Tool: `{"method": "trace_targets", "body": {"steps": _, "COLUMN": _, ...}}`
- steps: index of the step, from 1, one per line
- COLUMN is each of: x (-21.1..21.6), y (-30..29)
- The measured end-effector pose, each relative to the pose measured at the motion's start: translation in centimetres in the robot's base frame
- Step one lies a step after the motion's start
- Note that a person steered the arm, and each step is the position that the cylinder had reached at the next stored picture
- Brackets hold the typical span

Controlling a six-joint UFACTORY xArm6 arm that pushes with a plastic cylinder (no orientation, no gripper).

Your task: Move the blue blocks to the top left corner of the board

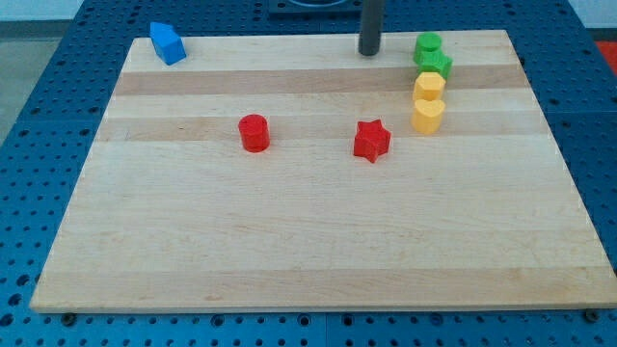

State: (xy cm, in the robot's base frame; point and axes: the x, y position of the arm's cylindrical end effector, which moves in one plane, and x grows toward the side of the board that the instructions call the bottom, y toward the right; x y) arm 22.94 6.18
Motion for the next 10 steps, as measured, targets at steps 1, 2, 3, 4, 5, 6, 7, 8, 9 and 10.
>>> {"method": "trace_targets", "body": {"steps": 1, "x": 0.0, "y": -3.3}}
{"method": "trace_targets", "body": {"steps": 2, "x": 0.0, "y": -7.5}}
{"method": "trace_targets", "body": {"steps": 3, "x": 2.6, "y": -9.6}}
{"method": "trace_targets", "body": {"steps": 4, "x": 3.8, "y": -12.9}}
{"method": "trace_targets", "body": {"steps": 5, "x": 4.0, "y": -15.0}}
{"method": "trace_targets", "body": {"steps": 6, "x": 2.0, "y": -14.9}}
{"method": "trace_targets", "body": {"steps": 7, "x": 0.0, "y": -16.1}}
{"method": "trace_targets", "body": {"steps": 8, "x": -0.4, "y": -19.5}}
{"method": "trace_targets", "body": {"steps": 9, "x": -0.5, "y": -23.9}}
{"method": "trace_targets", "body": {"steps": 10, "x": -0.5, "y": -27.1}}
